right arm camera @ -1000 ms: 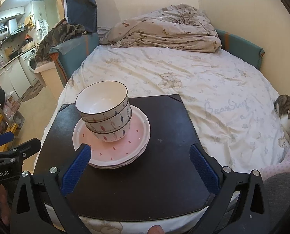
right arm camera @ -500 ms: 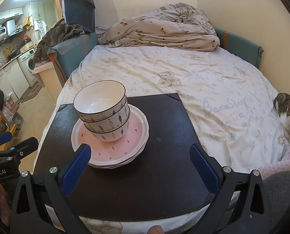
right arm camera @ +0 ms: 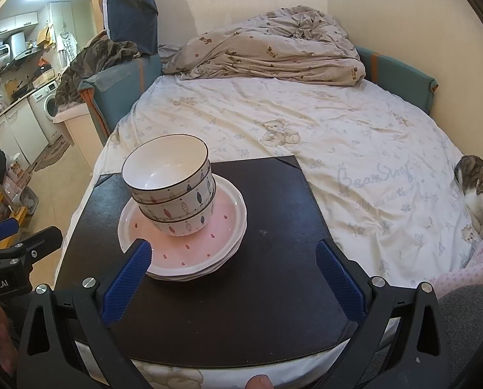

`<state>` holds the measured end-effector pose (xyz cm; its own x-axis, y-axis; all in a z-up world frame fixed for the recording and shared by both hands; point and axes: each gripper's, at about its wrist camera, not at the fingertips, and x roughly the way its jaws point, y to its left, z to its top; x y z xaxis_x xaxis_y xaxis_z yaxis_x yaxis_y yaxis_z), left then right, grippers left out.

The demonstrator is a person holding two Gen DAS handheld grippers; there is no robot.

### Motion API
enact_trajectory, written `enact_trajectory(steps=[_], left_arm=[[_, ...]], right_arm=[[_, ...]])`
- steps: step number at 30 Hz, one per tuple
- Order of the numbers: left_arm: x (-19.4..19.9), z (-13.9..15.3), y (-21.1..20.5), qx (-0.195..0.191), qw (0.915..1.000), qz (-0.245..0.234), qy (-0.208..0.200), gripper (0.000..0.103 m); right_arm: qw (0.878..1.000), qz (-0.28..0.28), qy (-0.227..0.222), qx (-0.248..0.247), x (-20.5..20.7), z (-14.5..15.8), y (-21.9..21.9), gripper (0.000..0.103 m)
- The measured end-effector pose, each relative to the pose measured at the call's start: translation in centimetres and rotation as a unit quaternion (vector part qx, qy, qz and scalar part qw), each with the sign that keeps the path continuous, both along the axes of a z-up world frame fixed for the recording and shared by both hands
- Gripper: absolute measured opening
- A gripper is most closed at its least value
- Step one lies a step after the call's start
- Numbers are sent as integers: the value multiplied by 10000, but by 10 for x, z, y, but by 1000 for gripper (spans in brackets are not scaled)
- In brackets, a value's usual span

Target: Organize plates and bowls

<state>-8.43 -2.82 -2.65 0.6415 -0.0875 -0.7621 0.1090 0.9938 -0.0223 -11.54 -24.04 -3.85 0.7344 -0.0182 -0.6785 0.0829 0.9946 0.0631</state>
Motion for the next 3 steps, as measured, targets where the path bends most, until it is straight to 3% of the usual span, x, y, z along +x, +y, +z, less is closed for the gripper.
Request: enact_trajectory(steps=[3], left_arm=[[-1,0,0,9,10000,1,-4,103]], right_arm=[[10000,-4,-7,9,0,0,0,103]])
